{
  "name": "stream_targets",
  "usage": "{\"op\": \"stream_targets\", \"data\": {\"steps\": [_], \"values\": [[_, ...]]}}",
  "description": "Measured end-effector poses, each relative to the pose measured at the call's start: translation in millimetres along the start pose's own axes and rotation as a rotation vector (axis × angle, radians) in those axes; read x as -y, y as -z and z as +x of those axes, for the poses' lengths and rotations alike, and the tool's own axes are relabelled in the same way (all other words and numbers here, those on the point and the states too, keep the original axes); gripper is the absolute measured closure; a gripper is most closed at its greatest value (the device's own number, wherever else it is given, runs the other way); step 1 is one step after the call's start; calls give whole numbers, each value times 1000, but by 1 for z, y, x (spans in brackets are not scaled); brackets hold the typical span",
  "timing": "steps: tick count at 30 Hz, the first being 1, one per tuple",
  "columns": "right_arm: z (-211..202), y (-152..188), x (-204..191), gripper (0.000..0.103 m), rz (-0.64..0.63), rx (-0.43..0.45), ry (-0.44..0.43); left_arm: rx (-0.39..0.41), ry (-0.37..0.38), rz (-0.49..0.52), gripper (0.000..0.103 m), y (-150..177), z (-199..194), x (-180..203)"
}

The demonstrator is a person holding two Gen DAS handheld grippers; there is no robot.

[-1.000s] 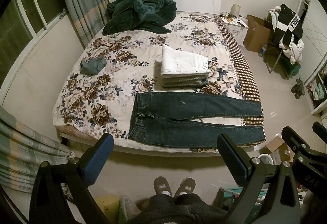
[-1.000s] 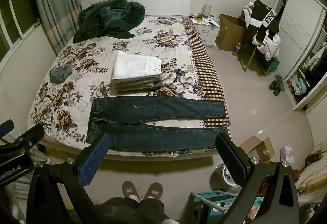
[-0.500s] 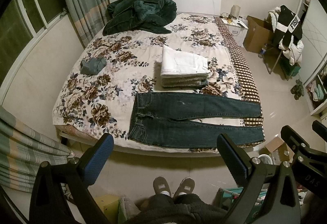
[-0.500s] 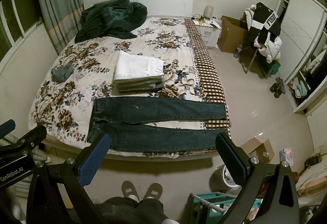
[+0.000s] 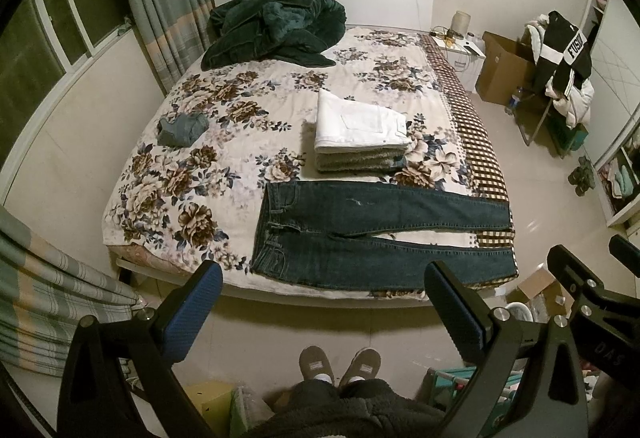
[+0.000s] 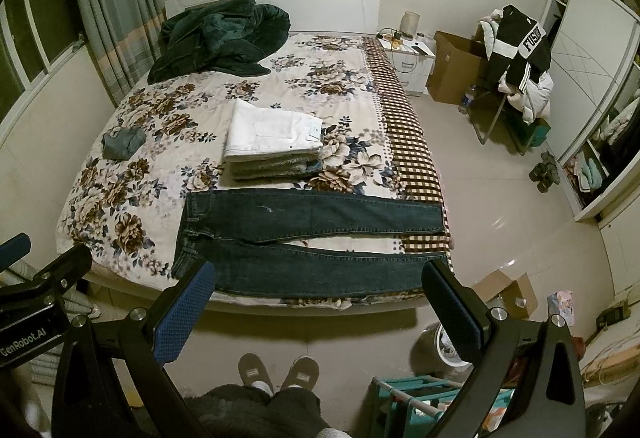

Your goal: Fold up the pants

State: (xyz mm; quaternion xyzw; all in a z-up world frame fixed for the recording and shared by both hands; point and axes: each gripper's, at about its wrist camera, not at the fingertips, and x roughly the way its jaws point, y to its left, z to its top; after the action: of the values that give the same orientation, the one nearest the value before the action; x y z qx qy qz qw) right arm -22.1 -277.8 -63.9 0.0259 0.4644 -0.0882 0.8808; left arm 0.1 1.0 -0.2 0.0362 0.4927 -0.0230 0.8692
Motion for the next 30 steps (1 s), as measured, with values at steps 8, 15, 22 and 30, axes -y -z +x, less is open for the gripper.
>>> {"op": "stream_targets", "data": {"steps": [8, 15, 22, 30], "values": [[0, 0, 0, 0, -1, 0, 0, 0, 0, 1, 0, 0, 0, 0], [1, -2, -1, 0, 0, -15, -8, -9, -5, -4, 0, 1, -4, 5], [22, -8, 1, 0, 4, -48, -23, -31, -10, -18, 0, -10, 4, 16], [103, -20, 32, 0, 55, -105, 1, -18, -93, -98, 0, -39, 62, 5]]}}
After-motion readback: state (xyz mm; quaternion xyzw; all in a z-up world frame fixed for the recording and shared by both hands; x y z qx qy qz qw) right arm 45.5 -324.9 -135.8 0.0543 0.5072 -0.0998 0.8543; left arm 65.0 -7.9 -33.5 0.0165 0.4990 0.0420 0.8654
